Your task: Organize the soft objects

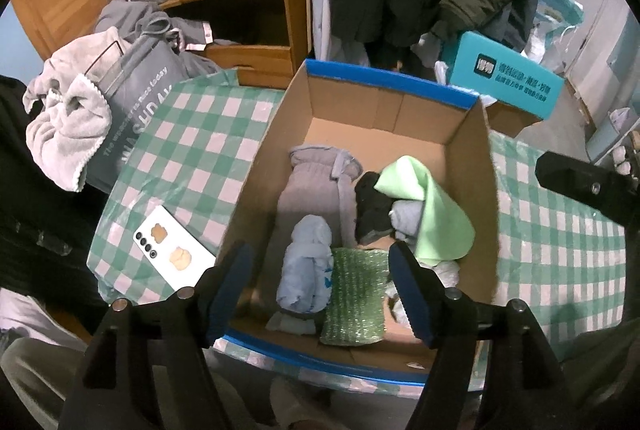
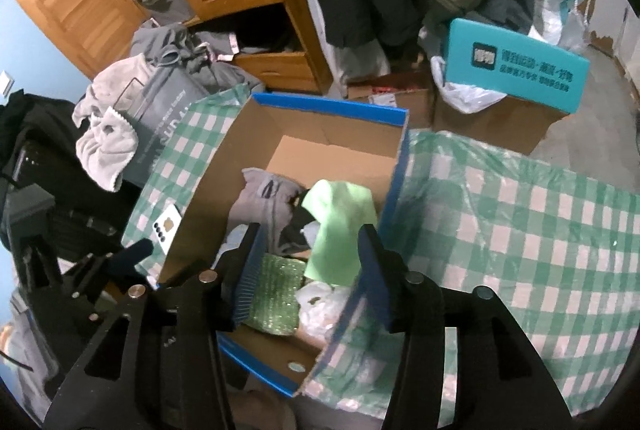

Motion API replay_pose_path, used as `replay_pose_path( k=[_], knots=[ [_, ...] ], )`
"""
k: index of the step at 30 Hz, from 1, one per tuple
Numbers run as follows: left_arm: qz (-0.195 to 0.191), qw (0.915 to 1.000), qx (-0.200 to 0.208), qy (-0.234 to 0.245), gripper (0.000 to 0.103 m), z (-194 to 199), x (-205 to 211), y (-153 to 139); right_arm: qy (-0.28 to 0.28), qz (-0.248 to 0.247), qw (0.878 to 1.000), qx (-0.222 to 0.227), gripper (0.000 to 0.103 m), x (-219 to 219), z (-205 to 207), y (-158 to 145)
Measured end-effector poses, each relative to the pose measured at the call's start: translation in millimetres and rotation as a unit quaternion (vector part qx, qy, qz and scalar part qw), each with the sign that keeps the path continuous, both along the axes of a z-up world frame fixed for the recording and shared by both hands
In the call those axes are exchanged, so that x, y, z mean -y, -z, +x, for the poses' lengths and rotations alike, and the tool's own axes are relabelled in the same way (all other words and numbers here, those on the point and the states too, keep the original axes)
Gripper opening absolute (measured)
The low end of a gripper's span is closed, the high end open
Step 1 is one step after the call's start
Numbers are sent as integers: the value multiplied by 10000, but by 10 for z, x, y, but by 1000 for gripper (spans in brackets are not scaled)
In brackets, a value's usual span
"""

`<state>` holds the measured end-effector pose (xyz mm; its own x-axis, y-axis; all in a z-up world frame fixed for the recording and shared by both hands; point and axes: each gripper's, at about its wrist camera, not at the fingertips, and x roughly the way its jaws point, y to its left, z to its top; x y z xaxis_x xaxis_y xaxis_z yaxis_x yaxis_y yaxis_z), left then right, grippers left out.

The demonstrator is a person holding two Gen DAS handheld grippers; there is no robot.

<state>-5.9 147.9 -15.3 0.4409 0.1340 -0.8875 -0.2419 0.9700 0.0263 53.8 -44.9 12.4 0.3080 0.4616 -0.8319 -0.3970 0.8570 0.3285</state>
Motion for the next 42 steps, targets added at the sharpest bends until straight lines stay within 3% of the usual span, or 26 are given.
replay_pose_path(
  k=[15, 42],
  knots=[
    [140, 9982, 451, 378, 81, -47, 310, -315, 293, -286, 9979, 509, 58, 376, -121, -135],
    [277, 9969, 572, 463, 81, 31, 475, -338, 528, -288, 9974, 400, 58, 711, -61, -56]
  ],
)
